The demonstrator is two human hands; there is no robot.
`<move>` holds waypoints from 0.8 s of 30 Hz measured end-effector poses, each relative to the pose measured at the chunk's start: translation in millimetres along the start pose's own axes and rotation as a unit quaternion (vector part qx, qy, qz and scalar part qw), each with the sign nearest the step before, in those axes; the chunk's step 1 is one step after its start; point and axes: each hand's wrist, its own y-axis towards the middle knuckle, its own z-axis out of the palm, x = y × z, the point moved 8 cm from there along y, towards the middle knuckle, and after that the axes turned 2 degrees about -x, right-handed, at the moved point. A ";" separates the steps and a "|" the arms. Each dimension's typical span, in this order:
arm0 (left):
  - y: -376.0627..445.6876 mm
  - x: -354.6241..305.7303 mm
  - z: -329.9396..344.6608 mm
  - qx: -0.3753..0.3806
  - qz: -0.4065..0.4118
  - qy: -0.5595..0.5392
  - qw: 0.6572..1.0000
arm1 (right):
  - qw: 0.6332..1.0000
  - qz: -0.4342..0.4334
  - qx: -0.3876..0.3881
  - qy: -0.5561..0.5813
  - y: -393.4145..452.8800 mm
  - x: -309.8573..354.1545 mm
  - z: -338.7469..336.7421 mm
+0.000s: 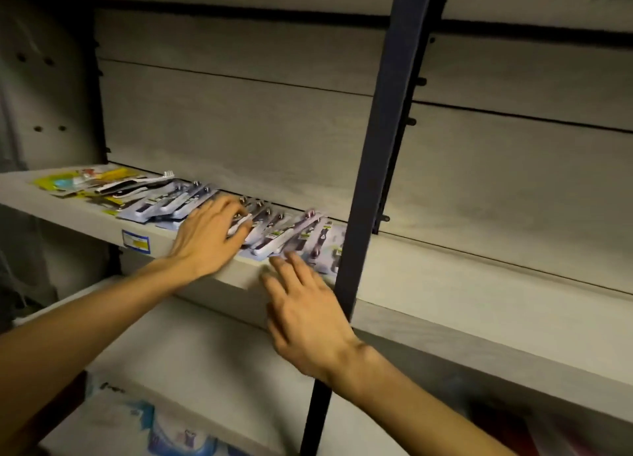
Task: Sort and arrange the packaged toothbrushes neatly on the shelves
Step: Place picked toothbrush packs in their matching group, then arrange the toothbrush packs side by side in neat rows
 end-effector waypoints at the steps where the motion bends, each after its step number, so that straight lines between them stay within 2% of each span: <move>1: 3.3 6.6 4.2 0.008 0.018 -0.003 1.000 | 0.999 0.052 0.011 0.008 12.8 -5.9 4.8; 4: 10.2 20.6 18.5 0.049 0.078 -0.001 0.996 | 0.984 0.169 0.036 0.042 49.0 -28.4 17.5; 8: 11.3 31.9 42.0 0.082 0.080 -0.054 0.992 | 0.958 0.270 0.070 0.061 85.0 -60.7 39.4; 11: 10.7 34.9 53.3 0.079 0.088 -0.069 0.991 | 0.946 0.301 0.095 0.078 94.0 -69.2 52.6; 15: 14.6 34.9 59.2 0.110 0.111 -0.082 0.984 | 0.933 0.341 0.083 0.078 93.5 -70.9 47.2; 24: 16.0 28.3 57.0 0.116 0.161 -0.098 0.975 | 0.916 0.386 0.084 0.074 78.2 -90.4 36.9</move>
